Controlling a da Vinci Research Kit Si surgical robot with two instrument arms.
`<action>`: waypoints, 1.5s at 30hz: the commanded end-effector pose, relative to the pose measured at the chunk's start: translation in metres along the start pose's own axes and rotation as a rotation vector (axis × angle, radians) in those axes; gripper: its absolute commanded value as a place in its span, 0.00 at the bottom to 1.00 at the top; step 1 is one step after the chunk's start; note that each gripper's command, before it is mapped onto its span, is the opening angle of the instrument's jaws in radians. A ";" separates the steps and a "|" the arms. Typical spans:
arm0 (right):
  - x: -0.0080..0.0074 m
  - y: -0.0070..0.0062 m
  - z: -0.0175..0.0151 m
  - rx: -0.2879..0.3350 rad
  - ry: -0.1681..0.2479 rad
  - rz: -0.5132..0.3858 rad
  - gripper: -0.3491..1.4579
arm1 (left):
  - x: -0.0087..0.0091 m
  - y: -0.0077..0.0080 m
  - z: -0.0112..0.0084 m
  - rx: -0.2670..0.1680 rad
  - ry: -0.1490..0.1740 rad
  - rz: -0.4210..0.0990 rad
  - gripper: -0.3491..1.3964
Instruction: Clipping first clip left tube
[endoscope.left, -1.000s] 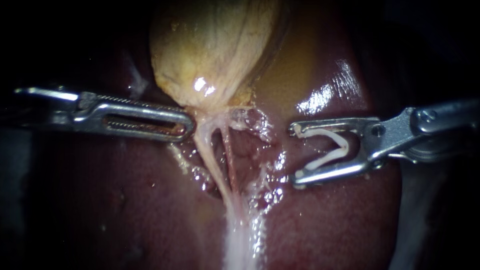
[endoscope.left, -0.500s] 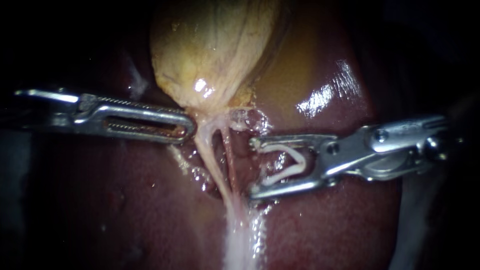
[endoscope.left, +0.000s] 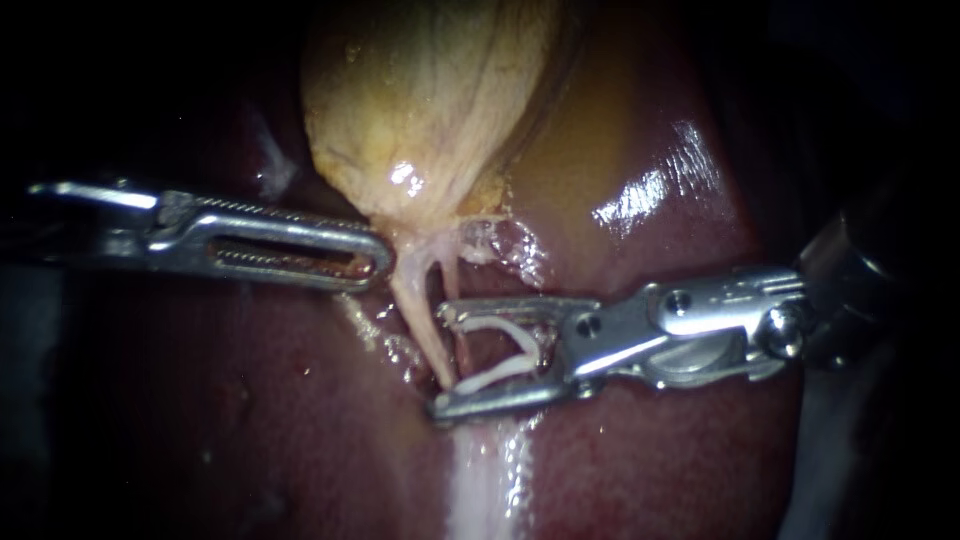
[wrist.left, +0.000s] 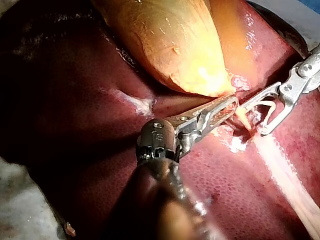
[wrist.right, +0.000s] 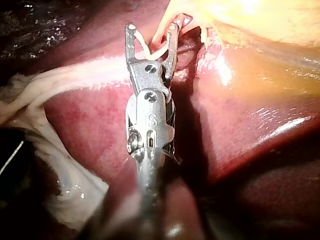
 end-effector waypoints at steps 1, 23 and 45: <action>-0.0002 -0.0001 0.0002 0.005 -0.005 -0.002 0.47 | 0.0000 0.0000 0.0000 0.000 0.000 0.000 0.00; -0.0046 -0.0008 0.0036 0.061 -0.074 0.062 0.47 | 0.0001 0.0001 0.0000 -0.001 0.002 0.000 0.00; -0.0042 0.0005 0.0055 0.122 -0.033 0.111 0.38 | 0.0001 0.0002 0.0002 0.000 0.003 -0.001 0.00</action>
